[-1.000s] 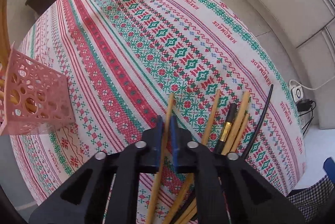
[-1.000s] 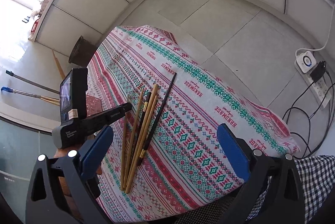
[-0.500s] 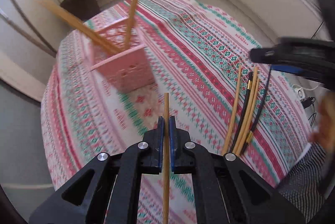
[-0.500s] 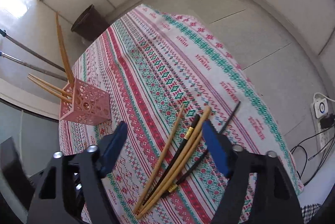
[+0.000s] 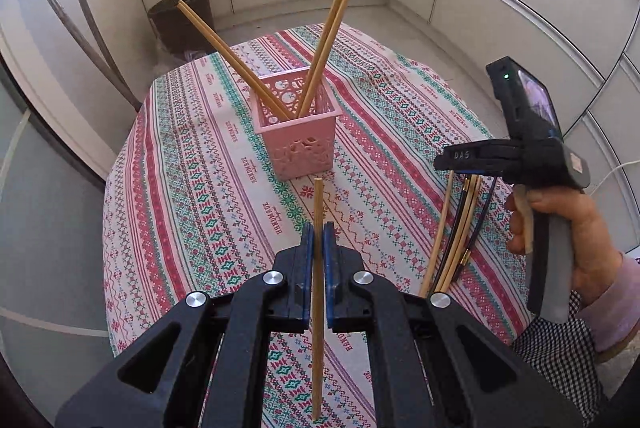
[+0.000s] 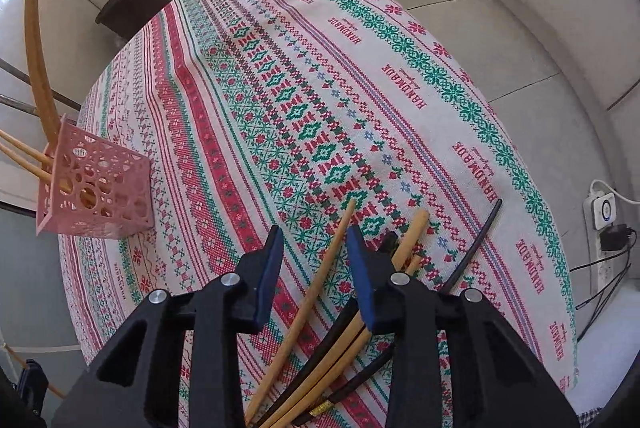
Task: Organize utensils
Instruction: 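Carry the chopstick in the left gripper and drop it into the pink holder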
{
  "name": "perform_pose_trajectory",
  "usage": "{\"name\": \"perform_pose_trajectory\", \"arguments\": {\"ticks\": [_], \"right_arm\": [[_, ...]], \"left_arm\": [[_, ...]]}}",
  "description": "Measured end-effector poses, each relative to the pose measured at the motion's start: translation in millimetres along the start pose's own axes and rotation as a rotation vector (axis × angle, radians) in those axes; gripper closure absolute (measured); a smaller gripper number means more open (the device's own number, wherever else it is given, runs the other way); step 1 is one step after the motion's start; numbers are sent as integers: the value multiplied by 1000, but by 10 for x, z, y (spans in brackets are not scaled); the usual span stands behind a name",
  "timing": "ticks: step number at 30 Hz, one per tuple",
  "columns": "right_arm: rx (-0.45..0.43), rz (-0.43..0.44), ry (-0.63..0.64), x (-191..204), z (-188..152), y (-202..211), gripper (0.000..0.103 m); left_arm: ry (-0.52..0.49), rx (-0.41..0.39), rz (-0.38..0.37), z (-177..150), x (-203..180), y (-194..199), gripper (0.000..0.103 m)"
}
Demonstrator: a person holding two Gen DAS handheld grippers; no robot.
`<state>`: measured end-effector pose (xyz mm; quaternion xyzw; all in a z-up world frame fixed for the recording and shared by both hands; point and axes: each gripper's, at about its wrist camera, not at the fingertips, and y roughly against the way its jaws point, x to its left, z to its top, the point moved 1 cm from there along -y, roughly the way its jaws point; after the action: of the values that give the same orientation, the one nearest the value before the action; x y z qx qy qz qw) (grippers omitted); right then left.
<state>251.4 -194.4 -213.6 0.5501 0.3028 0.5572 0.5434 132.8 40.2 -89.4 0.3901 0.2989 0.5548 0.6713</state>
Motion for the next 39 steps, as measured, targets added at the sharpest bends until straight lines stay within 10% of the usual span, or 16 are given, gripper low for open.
{"name": "perform_pose_trajectory", "arguments": {"ticks": [14,39], "right_arm": [[-114,41,76,246,27,-11,94],[-477,394,153,263,-511,2034,98]], "left_arm": [[53,-30,17,-5,152,24,99],[283,-353,16,185,548,986,99]]}}
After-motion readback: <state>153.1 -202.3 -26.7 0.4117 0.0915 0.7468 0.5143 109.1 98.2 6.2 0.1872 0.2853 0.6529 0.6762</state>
